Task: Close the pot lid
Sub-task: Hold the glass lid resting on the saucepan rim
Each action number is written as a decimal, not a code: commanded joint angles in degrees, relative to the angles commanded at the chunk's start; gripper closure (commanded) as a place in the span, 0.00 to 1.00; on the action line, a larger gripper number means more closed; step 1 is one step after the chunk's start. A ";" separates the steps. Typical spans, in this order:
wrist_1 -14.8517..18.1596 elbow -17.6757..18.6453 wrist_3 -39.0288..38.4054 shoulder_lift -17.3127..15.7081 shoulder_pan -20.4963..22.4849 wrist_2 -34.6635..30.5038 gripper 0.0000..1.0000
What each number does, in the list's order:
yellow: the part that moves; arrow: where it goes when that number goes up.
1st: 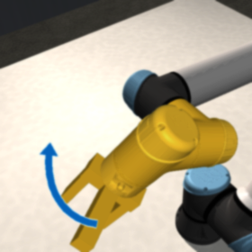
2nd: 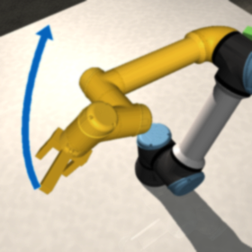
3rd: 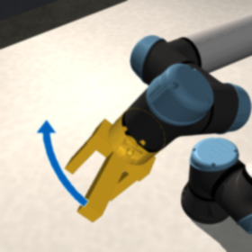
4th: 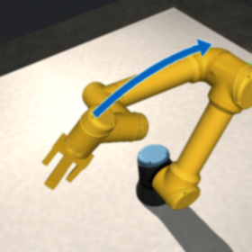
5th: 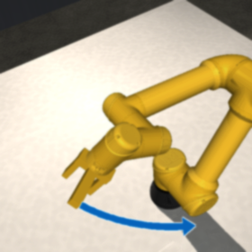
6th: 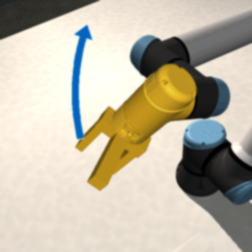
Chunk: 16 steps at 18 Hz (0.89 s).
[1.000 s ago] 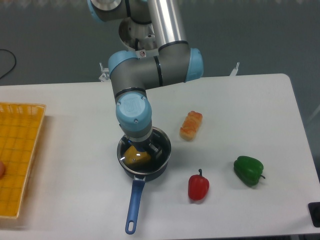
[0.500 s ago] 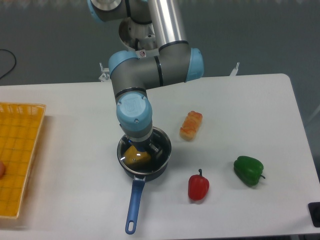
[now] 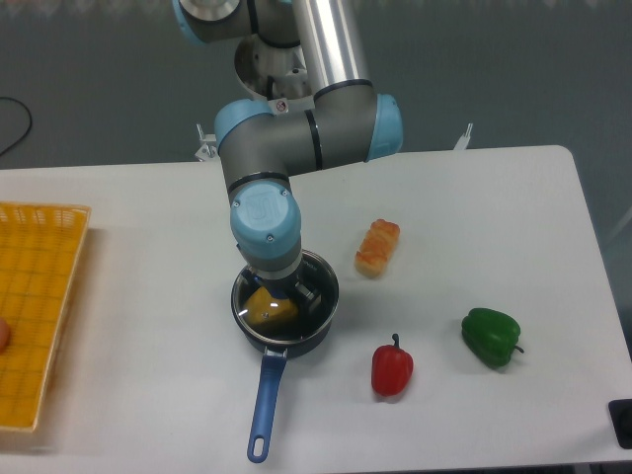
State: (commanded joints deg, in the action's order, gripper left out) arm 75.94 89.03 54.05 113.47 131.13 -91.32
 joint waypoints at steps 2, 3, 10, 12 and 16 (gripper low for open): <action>0.00 0.09 0.09 0.09 0.00 0.09 0.33; 0.00 0.09 0.09 0.26 0.00 0.09 0.33; -0.09 0.09 0.09 0.44 0.00 0.00 0.33; 0.00 0.09 0.09 0.44 -0.09 0.00 0.33; -0.09 0.00 0.00 0.61 -0.09 0.00 0.32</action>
State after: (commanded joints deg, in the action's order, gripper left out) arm 75.85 89.03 54.05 114.08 131.05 -91.32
